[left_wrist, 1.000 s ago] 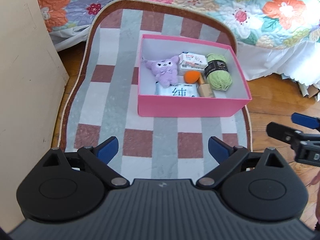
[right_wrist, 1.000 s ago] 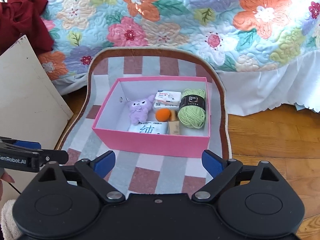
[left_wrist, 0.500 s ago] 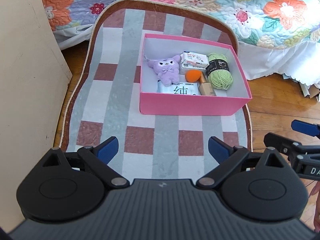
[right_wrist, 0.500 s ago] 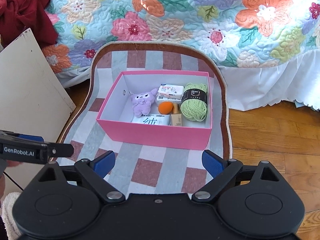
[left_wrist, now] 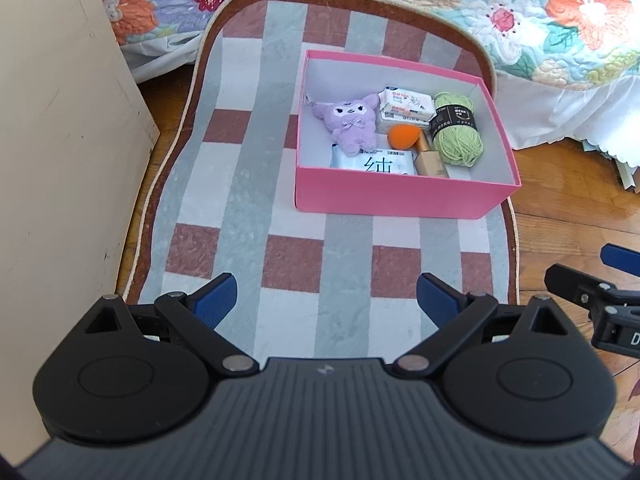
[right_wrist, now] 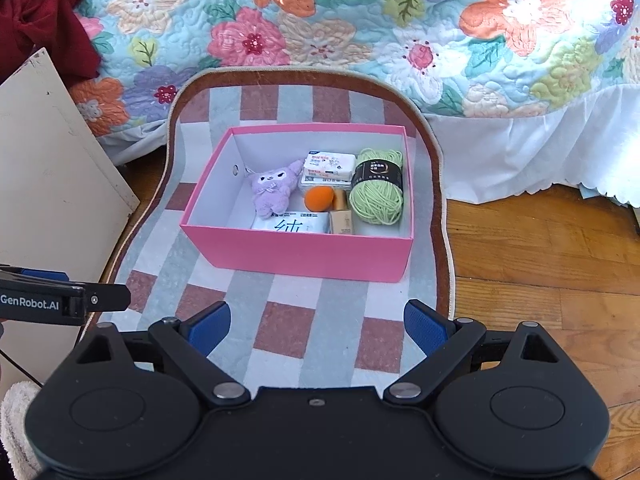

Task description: Organize objects

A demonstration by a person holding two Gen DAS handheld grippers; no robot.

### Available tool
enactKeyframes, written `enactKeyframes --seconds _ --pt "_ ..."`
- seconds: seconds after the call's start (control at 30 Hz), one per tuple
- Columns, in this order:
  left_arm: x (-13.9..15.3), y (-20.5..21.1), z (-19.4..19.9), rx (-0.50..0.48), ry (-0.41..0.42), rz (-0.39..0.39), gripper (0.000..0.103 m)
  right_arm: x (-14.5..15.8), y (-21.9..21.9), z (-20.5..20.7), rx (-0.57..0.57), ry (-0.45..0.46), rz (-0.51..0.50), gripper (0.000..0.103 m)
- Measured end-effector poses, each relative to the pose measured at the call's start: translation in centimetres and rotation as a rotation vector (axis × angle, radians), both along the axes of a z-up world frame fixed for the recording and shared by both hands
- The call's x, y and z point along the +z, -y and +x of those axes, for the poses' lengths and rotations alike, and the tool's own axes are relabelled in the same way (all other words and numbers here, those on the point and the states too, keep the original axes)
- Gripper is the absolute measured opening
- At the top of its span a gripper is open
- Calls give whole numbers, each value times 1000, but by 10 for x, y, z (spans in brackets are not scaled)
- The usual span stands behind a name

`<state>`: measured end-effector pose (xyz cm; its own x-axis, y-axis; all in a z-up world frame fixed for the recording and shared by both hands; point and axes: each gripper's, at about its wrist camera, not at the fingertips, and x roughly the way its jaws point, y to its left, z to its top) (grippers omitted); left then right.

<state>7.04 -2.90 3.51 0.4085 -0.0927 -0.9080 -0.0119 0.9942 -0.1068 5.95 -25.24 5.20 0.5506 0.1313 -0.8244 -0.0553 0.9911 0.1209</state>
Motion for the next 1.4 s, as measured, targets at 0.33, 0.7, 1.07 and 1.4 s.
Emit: enactKeyframes --seconds 0.33,0.7,1.07,1.4 --pt "-4 2 1 -11 -15 14 98 -5 4 1 -25 -36 -15 96" --pt "-8 3 0 -2 -40 35 98 -7 5 0 -34 -55 -26 96" --pt "-9 5 -1 0 -34 65 98 -5 5 -3 -27 -56 -42 96" --pt "-9 3 -2 3 -42 73 98 -4 3 -4 -33 -60 -48 96"
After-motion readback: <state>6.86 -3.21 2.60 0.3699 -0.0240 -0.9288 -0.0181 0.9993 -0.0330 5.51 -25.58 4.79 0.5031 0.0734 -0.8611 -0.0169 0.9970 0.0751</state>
